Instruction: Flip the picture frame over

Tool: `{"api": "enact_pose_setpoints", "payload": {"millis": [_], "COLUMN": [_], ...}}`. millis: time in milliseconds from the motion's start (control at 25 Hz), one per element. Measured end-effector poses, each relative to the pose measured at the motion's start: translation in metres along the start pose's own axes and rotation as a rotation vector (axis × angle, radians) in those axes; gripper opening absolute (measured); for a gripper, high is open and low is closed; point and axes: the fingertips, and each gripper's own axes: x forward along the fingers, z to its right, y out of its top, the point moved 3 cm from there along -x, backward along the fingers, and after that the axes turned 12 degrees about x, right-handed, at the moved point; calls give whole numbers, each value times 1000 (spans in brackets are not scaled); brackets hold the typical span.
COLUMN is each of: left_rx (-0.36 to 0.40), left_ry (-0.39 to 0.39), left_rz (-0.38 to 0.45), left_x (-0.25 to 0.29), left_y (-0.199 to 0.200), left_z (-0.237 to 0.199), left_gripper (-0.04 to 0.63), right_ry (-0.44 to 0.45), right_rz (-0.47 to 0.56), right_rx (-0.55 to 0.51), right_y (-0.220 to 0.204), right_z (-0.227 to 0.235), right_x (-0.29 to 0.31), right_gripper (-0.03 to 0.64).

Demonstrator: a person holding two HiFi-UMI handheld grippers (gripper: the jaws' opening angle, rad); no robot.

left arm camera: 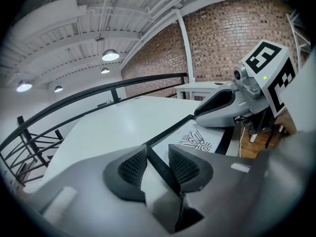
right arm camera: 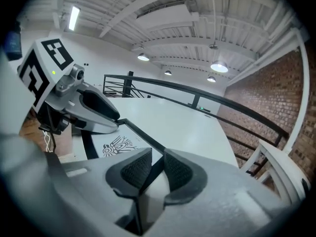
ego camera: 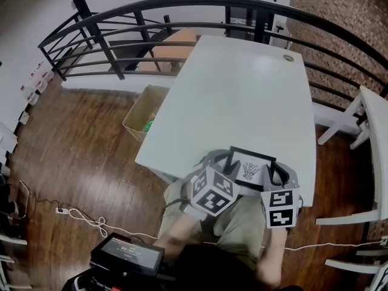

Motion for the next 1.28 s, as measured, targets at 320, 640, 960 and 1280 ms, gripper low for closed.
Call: {"api": "enact_pose_setpoints", "payload": {"millis": [320,640,960,1280], "left_rx": [74,308,93,27], "left_ry": [127,374,410,293], "left_rz": [32,190,489,550], "left_x": [0,-15,-85,-137], "left_y": [-2,6,6,-3], "left_z": [1,6,22,78], "left_gripper": [137,17,15,15], "right_ry": [-62,-215,-132,56], "right_rz": [36,267,651,630], "right_rx": [-83,-261,-170,-154], "right_y": [0,3,-2,-17], "right_z": [-4,-15,-44,-89], "right_x": [5,-10,-91,-141], "right_gripper": [42,29,-8,-8]}}
